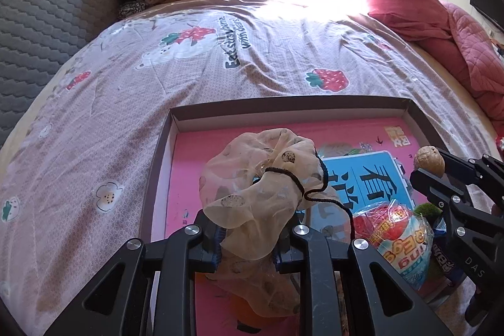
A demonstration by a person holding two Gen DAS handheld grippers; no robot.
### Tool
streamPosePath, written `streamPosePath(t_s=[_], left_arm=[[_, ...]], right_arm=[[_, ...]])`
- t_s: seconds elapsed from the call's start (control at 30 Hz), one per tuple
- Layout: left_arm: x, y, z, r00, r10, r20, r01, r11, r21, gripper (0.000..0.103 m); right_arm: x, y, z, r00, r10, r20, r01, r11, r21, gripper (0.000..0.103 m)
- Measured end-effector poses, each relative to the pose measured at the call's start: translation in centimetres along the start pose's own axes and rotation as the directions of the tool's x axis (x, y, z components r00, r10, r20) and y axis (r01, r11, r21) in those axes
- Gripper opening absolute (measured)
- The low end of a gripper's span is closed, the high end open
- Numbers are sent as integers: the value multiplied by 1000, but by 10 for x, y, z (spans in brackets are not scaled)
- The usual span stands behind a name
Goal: Organize objects
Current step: 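Carry the mesh bag in the left tool and walnut in the right tool into the tray, then open the left tool to drop the mesh bag while the right tool releases the walnut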
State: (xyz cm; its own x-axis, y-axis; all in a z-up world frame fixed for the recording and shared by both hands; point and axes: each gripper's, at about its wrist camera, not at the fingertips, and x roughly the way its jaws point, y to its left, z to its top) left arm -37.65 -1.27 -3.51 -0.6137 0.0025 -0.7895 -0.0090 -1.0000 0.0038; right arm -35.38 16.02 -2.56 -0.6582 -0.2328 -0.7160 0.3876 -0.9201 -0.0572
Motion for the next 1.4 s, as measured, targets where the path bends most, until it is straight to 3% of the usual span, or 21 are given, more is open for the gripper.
streamPosePath(t_s=[0.4,1.4], left_arm=[[12,-8,-5,1000,6,-18,-6,1000,29,26],[-3,-6,-12,1000,-10,3,10,1000,24,31]], right_arm=[[14,0,-4,997,-11,-76,11,1000,-1,35],[17,-1,-4,995,-15,-100,18,999,26,35]])
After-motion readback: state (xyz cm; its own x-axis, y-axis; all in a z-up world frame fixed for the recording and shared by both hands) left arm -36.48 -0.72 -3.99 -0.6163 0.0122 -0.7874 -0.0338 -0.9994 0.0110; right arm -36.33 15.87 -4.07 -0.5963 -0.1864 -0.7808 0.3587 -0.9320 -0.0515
